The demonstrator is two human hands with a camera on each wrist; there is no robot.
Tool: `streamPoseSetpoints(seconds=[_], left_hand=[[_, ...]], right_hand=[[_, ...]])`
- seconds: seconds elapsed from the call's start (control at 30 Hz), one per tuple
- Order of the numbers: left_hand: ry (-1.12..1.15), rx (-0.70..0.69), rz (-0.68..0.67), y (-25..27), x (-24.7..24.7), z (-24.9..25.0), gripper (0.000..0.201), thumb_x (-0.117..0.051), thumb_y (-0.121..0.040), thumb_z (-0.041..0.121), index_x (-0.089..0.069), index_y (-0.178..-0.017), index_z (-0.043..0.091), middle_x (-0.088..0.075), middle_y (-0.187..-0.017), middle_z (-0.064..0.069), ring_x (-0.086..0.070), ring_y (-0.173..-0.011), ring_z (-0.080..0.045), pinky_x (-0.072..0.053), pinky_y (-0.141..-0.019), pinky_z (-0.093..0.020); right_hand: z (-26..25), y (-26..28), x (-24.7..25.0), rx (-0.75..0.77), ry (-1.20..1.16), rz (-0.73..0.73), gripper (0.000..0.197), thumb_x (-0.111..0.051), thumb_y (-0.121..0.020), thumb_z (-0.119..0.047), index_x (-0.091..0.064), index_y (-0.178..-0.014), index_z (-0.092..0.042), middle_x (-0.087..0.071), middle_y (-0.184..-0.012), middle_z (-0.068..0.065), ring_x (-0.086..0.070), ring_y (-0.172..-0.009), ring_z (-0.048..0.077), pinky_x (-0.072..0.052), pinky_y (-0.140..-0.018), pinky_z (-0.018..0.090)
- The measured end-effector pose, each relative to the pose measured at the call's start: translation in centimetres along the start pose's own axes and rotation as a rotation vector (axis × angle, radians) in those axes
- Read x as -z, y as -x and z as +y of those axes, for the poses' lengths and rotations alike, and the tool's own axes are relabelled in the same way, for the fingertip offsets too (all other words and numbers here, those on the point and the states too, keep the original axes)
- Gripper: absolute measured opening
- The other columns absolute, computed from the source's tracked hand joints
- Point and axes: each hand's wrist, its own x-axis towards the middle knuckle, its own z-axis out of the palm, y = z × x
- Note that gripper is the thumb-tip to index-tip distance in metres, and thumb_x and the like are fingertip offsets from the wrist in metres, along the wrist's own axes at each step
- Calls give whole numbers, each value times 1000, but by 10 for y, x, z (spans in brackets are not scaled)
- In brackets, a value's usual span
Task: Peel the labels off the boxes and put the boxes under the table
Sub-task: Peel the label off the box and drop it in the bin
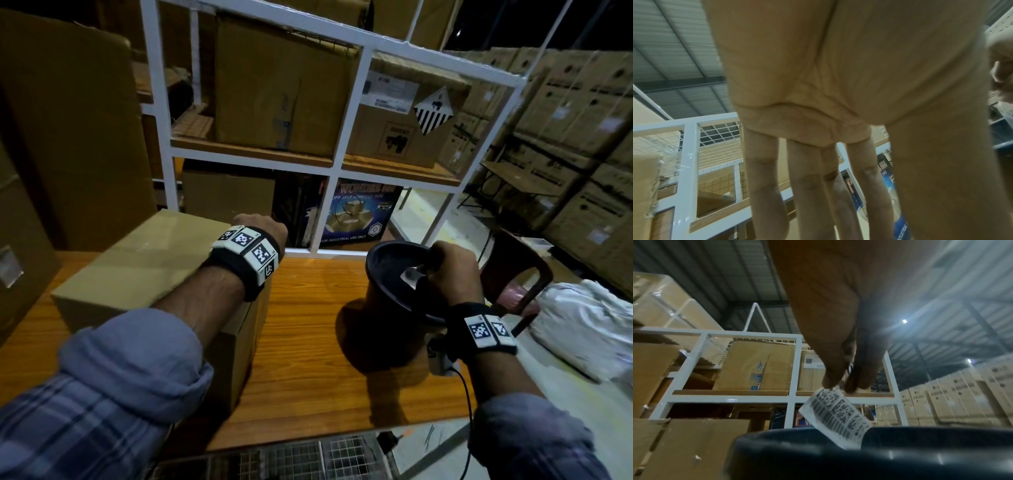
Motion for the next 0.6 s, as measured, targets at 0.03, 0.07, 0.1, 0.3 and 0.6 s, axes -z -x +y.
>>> streamPoseSetpoints(seconds=[0.03,0.07,0.1,0.3,0.6], left_hand=[[-1,-1,-4,0,0,0,28,-73,-93,28,-65,-113,11,-66,-91,-5,-62,-80,-25,-46,-73,-41],[1,-1,-11,1,0,0,28,-74,-92,28,-65,-113,11,-66,-90,-5,-62,-80,-25,-46,-73,-41],[4,1,-16,0,0,0,28,-74,-92,28,-65,-113,11,-65,-89,-5,-62,-80,-25,-46,-73,-41],[26,-2,-14,1,1,-2,29,-74,-92,29,-66,-114,11,-67,-92,-4,-61,-79,-24,-46,-72,-39],[28,-4,-9,5,1,-1,27,-73,-93,31,-66,-111,12,-65,-86,-4,-62,-79,-24,-49,-76,-41]], right_hand=[[-1,0,0,2,-1,-7,23,-88,-71,-19,-69,-82,-16,-64,-77,6,-67,-82,37,-51,-67,34],[-1,0,1,15,21,-20,18,-84,-74,-15,-72,-86,-14,-65,-78,9,-68,-84,38,-53,-69,36],[-2,-1,2,31,56,-35,16,-78,-77,-10,-74,-92,-13,-68,-81,14,-69,-87,40,-56,-73,39],[0,0,3,57,124,-37,35,-65,-85,1,-79,-111,-18,-74,-100,19,-69,-95,43,-60,-82,50],[-13,6,8,51,99,-7,26,-68,-86,-9,-77,-107,-20,-72,-105,14,-68,-96,40,-54,-75,43]])
